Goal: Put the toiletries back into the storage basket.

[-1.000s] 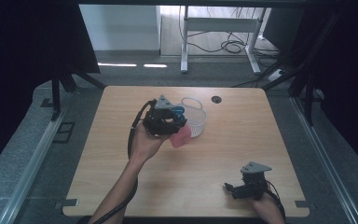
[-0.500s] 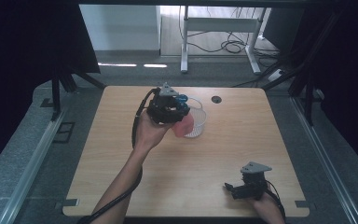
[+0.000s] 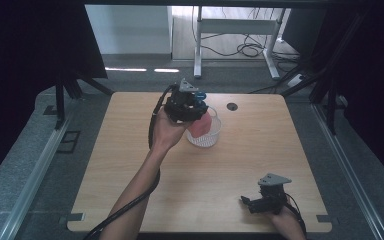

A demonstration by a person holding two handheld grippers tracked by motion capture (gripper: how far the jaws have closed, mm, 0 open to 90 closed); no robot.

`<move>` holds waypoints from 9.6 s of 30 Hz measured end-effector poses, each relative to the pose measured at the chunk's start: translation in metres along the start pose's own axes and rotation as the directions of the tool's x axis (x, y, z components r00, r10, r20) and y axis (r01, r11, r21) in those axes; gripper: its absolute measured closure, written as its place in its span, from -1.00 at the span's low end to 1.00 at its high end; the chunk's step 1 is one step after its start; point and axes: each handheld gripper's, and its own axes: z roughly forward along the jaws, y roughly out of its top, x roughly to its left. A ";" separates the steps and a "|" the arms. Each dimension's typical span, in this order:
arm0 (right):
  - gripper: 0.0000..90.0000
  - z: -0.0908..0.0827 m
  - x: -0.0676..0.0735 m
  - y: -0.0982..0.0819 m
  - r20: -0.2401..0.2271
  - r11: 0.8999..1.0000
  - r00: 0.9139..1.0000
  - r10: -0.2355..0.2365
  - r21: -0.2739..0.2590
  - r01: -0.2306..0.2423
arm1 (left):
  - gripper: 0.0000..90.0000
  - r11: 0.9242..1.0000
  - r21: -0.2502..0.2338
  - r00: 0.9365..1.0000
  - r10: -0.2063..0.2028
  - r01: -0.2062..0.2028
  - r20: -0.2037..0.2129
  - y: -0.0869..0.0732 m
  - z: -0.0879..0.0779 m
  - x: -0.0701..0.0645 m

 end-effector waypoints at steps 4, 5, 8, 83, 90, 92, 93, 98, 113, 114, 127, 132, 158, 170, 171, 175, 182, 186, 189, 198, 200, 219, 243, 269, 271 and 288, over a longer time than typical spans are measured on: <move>-1.00 0.000 0.000 0.000 0.001 1.000 1.000 0.000 0.000 0.000 | 0.18 1.000 0.003 1.000 0.004 -0.004 -0.008 0.005 0.006 0.001; -1.00 0.000 0.000 0.000 0.001 1.000 1.000 0.000 0.001 0.000 | 0.18 1.000 0.000 1.000 0.000 0.000 -0.011 0.006 0.008 0.000; -1.00 0.000 0.000 0.000 0.000 1.000 1.000 0.000 0.001 0.000 | 0.18 1.000 0.004 1.000 -0.002 0.002 -0.016 0.008 0.012 0.001; -1.00 0.001 0.000 0.001 -0.007 1.000 1.000 -0.015 0.001 0.015 | 0.18 0.992 0.064 0.990 -0.104 0.110 -0.092 -0.053 0.109 0.008; -1.00 0.001 0.000 0.001 -0.007 1.000 1.000 -0.015 0.001 0.015 | 0.17 0.990 0.062 0.989 -0.125 0.130 -0.084 -0.055 0.110 0.010; -1.00 0.001 0.000 0.001 -0.008 1.000 1.000 -0.015 0.001 0.015 | 0.17 0.989 0.065 0.988 -0.127 0.132 -0.082 -0.055 0.110 0.010; -1.00 0.001 0.000 0.001 -0.008 1.000 1.000 -0.015 0.001 0.015 | 0.17 0.989 0.066 0.989 -0.127 0.132 -0.081 -0.055 0.110 0.011; -1.00 0.001 0.000 0.001 -0.008 1.000 1.000 -0.015 0.001 0.015 | 0.12 0.990 0.067 0.990 -0.116 0.121 -0.085 -0.054 0.109 0.011; -1.00 0.001 0.000 0.001 -0.008 1.000 1.000 -0.016 0.001 0.016 | -0.35 0.994 0.035 0.991 -0.105 0.108 -0.086 -0.051 0.102 0.009; -1.00 0.001 0.000 0.001 -0.009 1.000 1.000 -0.016 0.000 0.016 | -0.37 0.994 0.032 0.991 -0.104 0.107 -0.084 -0.051 0.102 0.009; -1.00 0.001 0.000 0.001 -0.009 1.000 1.000 -0.016 0.000 0.016 | -0.59 0.994 0.021 0.992 -0.105 0.107 -0.070 -0.048 0.092 0.008; -1.00 0.001 0.000 0.001 -0.009 1.000 1.000 -0.015 0.000 0.015 | -0.63 0.994 0.013 0.993 -0.103 0.104 -0.061 -0.048 0.086 0.008; -1.00 0.001 0.000 0.001 -0.009 1.000 1.000 -0.016 0.001 0.016 | -0.67 0.994 -0.009 0.994 -0.105 0.105 -0.022 -0.054 0.062 0.007; -1.00 0.001 0.000 0.001 -0.009 1.000 1.000 -0.016 0.000 0.016 | -0.66 0.995 -0.020 0.995 -0.098 0.098 -0.004 -0.058 0.050 0.003; -1.00 0.001 0.000 0.001 -0.009 1.000 1.000 -0.016 0.000 0.016 | -0.66 0.995 -0.022 0.995 -0.098 0.098 -0.003 -0.059 0.049 0.003; -1.00 0.001 0.000 0.001 -0.009 1.000 1.000 -0.016 0.000 0.016 | -0.66 0.995 -0.031 0.995 -0.100 0.100 0.000 -0.060 0.044 0.003; -1.00 0.001 0.000 0.001 -0.010 1.000 1.000 -0.016 0.001 0.016 | -0.65 0.994 -0.039 0.995 -0.097 0.097 0.007 -0.065 0.035 0.001; -1.00 0.001 0.000 0.001 -0.008 1.000 1.000 -0.016 0.001 0.016 | -0.65 0.995 -0.045 0.996 -0.093 0.093 0.010 -0.067 0.030 0.000; -1.00 0.001 0.000 0.001 -0.008 1.000 1.000 -0.016 0.001 0.016 | -0.65 0.994 -0.051 0.996 -0.091 0.092 0.012 -0.068 0.027 -0.001; -1.00 0.001 0.000 0.001 -0.007 1.000 1.000 -0.016 0.001 0.016 | -0.64 0.993 -0.060 0.995 -0.097 0.098 0.019 -0.076 0.019 -0.002; -1.00 0.001 0.001 0.001 -0.007 1.000 1.000 -0.016 0.001 0.016 | -0.64 0.993 -0.061 0.995 -0.097 0.098 0.021 -0.077 0.018 -0.002; -1.00 0.001 0.001 0.001 -0.004 1.000 1.000 -0.016 0.002 0.016 | -0.63 0.994 -0.065 0.996 -0.081 0.082 0.020 -0.087 -0.002 -0.005; -1.00 0.001 0.001 0.001 -0.004 1.000 1.000 -0.012 0.002 0.012 | -0.63 0.989 -0.076 0.992 -0.123 0.126 0.040 -0.120 -0.024 -0.004; -1.00 0.001 0.001 0.001 -0.002 1.000 1.000 -0.014 -0.002 0.014 | -0.62 0.990 -0.063 0.992 -0.119 0.122 0.050 -0.158 -0.049 -0.015; -1.00 0.001 0.001 0.001 -0.002 1.000 1.000 -0.013 -0.001 0.013 | -0.62 0.990 -0.066 0.991 -0.124 0.127 0.049 -0.162 -0.052 -0.016; -1.00 0.001 0.002 0.001 -0.001 1.000 1.000 -0.008 0.000 0.008 | -0.62 0.986 -0.076 0.989 -0.145 0.148 0.043 -0.189 -0.070 -0.017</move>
